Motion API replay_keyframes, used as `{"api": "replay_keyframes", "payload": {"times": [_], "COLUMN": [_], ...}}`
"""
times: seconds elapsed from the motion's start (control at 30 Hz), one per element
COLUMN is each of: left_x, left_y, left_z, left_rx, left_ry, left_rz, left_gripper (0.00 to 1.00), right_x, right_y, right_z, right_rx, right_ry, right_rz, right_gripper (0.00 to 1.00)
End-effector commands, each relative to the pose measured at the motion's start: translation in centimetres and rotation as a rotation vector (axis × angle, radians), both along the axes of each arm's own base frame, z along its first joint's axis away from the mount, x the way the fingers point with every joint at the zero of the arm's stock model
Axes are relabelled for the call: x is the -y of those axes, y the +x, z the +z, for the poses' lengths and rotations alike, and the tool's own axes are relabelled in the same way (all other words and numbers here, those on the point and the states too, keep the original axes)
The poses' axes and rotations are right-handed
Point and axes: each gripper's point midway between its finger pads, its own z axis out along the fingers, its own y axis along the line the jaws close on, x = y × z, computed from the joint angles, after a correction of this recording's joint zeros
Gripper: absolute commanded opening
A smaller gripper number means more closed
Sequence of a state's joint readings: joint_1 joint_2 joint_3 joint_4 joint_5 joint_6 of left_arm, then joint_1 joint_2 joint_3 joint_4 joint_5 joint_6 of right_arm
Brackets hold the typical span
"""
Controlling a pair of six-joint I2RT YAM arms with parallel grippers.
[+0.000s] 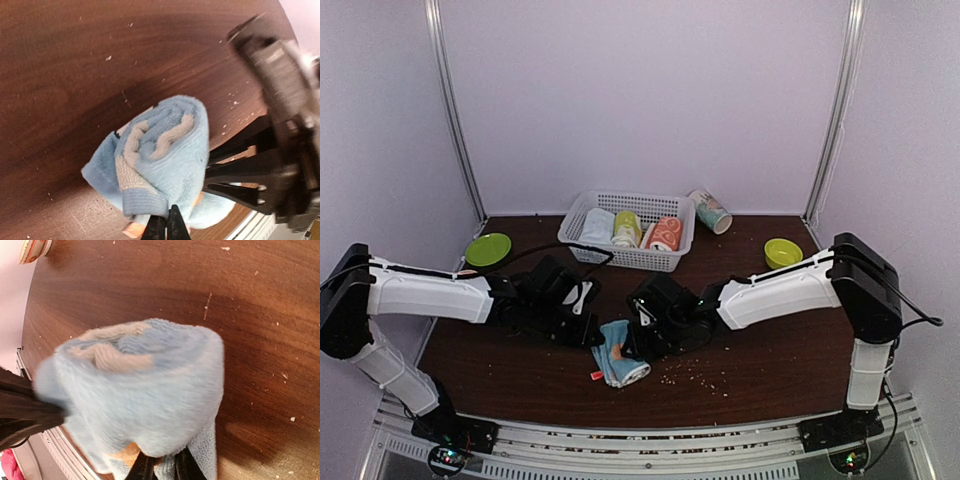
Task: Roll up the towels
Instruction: Roll the towel at the center of the board.
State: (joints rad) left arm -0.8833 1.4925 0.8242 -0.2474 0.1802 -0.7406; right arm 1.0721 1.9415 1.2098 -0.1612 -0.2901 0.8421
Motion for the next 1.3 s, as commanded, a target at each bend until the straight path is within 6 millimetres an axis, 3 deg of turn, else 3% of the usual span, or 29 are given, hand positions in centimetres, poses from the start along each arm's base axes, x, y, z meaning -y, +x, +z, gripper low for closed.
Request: {"api": "replay_keyframes", "payload": {"times": [0.0,0.1,0.43,0.53,0.7,0.97,1.1,1.2,1.27], "left_x": [1.8,2.2,-0.3,-1.2,-2.4,-4.2,-6.0,-7.3,-7.1], "left_y": [1.9,2.2,1.1,1.0,0.6,0.9,2.3,3.2,3.1], "left_z": [4.6,5.2,0.5,0.3,0.6,2.8,1.8,0.2,-0.6], "left_rx": [0.1,0.109,0.054,0.058,0.077,0.138,0.124,0.096,0.084], "left_ry": [-0.078,-0.084,0.029,0.055,0.087,0.105,0.126,0.129,0.114], "left_rz": [-0.005,-0.006,0.023,0.035,0.033,0.06,0.148,0.212,0.208], "left_gripper": [0.0,0.0,0.0,0.08,0.32,0.56,0.56,0.5,0.45], "right_x": [1.9,2.1,1.8,1.7,1.4,1.2,1.0,0.8,0.7], "right_y": [-1.2,-1.1,-1.0,-0.9,-0.8,-0.5,-0.4,-0.2,-0.1], "right_z": [-3.2,-3.2,-3.2,-3.2,-3.2,-2.9,-2.9,-2.6,-2.3], "right_rx": [-0.038,-0.032,-0.029,-0.03,-0.03,-0.025,-0.027,-0.025,-0.02], "right_ry": [-0.1,-0.11,-0.108,-0.109,-0.11,-0.107,-0.113,-0.108,-0.107], "right_rz": [0.001,0.002,0.004,0.005,0.004,-0.002,-0.005,-0.008,-0.013], "right_gripper": [0.17,0.17,0.17,0.17,0.17,0.17,0.17,0.17,0.17]}}
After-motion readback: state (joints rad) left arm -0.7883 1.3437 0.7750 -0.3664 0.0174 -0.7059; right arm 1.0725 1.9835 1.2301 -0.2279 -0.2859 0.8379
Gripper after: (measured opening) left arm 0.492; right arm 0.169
